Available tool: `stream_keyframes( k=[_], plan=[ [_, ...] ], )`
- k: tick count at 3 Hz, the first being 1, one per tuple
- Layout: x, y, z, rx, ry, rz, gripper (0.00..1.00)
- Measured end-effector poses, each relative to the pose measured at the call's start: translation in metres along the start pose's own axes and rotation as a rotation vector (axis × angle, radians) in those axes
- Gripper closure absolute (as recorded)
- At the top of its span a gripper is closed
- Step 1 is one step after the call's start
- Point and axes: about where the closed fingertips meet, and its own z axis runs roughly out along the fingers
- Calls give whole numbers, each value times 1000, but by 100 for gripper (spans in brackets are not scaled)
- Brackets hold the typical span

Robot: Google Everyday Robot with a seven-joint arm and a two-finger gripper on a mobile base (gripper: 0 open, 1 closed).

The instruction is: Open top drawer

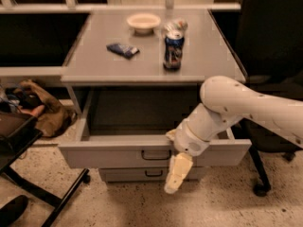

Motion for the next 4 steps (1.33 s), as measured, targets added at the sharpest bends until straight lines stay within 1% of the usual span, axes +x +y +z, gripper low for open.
stream_keyframes(
  k=[1, 2, 3, 4],
  plan=[
    [18, 44, -13, -21, -9, 66, 0],
    [18, 45, -13, -21, -9, 66, 0],
    [16, 55, -2, -58, -7, 57, 0],
    [25, 79, -3, -92, 4, 72, 0]
  ],
)
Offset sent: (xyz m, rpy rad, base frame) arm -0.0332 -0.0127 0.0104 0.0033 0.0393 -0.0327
